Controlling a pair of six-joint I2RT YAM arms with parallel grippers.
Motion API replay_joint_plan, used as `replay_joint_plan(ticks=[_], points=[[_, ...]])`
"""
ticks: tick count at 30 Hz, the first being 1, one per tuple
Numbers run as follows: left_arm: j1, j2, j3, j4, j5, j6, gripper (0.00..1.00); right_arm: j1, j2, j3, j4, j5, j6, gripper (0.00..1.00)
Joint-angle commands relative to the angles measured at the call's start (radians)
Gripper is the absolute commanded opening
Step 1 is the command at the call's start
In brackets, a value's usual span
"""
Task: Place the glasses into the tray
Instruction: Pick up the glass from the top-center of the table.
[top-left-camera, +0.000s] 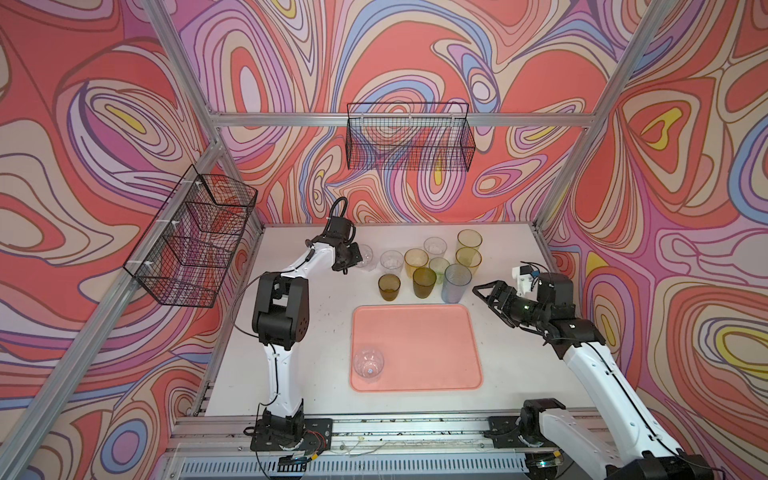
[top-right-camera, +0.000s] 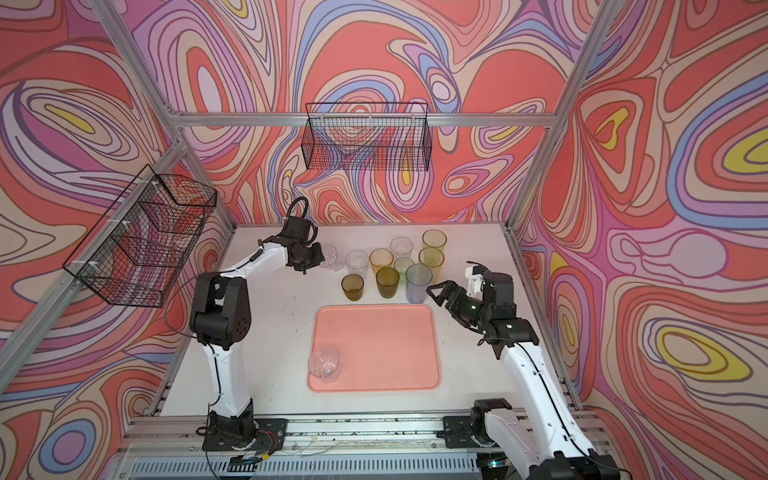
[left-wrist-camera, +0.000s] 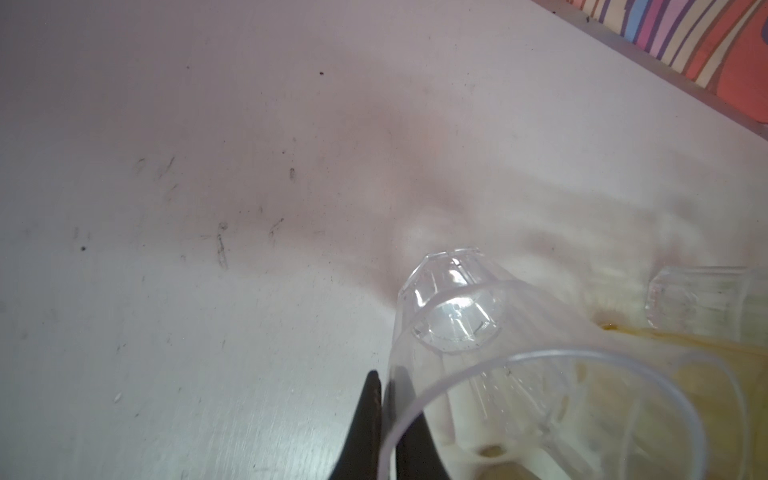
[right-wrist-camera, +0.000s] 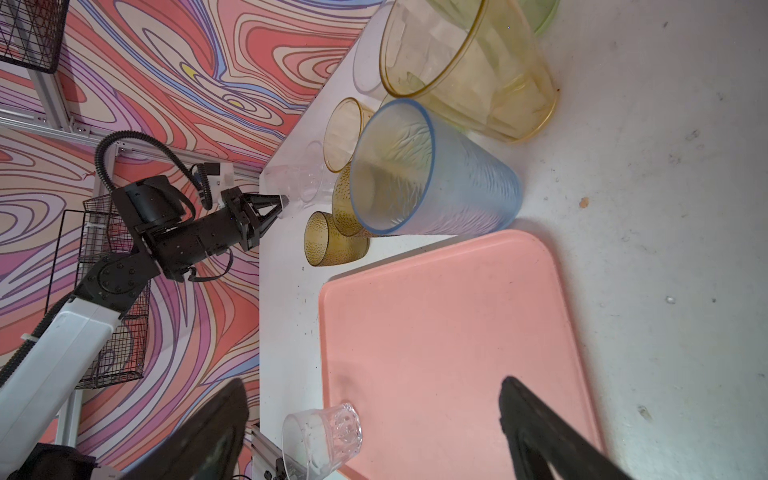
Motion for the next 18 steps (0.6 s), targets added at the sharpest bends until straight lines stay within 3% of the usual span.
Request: replay_joint_plan(ticks=[1,18], points=[[-0.01,-0.129,-0.066,0.037,-0.022,-0.001,0.0,0.005,-0.013,-0.009,0.019,-0.009,0.011,0.97],[-0.181,-0.524,-0.43,0.055,-0.174,0.007,0.0,0.01,-0.038,-0.029,0.052,-0.048,0.052,0.96]])
